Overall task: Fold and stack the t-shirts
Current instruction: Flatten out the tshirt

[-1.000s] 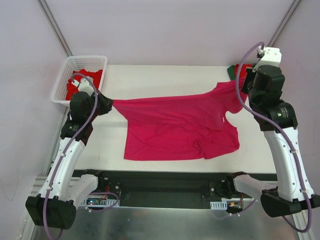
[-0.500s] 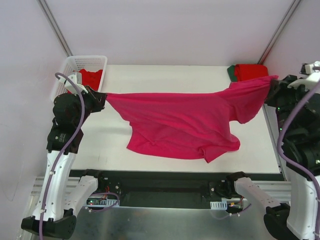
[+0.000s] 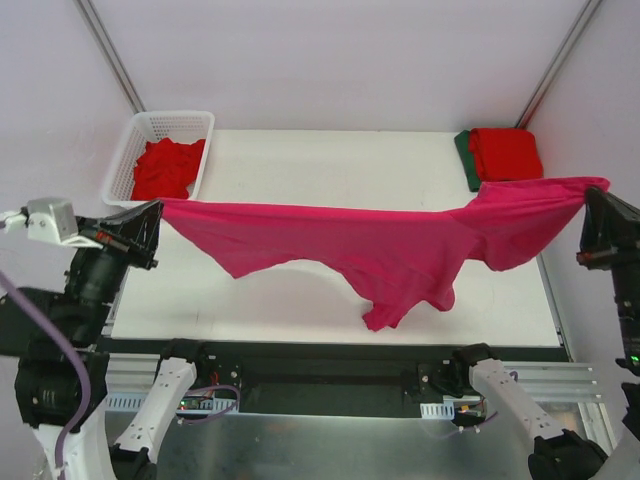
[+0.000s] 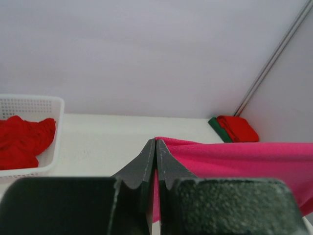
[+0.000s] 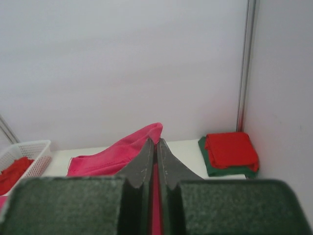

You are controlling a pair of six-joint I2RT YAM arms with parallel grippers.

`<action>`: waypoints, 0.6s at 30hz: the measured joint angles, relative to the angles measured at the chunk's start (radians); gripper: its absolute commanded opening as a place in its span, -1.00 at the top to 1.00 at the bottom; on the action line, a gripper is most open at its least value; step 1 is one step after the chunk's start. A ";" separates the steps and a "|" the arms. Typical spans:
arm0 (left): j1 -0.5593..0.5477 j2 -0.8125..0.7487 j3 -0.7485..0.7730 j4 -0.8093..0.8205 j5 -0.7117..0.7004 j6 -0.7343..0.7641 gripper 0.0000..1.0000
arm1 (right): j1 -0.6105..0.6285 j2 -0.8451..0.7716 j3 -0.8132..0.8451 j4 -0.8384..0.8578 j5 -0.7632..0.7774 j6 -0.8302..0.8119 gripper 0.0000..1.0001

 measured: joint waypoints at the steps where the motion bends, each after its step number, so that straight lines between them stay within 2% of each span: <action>1: 0.000 -0.016 0.018 -0.011 0.000 0.006 1.00 | 0.000 -0.007 0.015 0.000 -0.006 0.000 0.97; 7: 0.000 -0.050 0.050 -0.067 -0.010 0.019 1.00 | 0.000 -0.035 0.062 0.000 -0.032 0.000 0.97; 18: 0.000 0.004 0.074 -0.130 -0.012 0.034 1.00 | 0.000 0.003 0.083 -0.031 -0.073 -0.014 0.97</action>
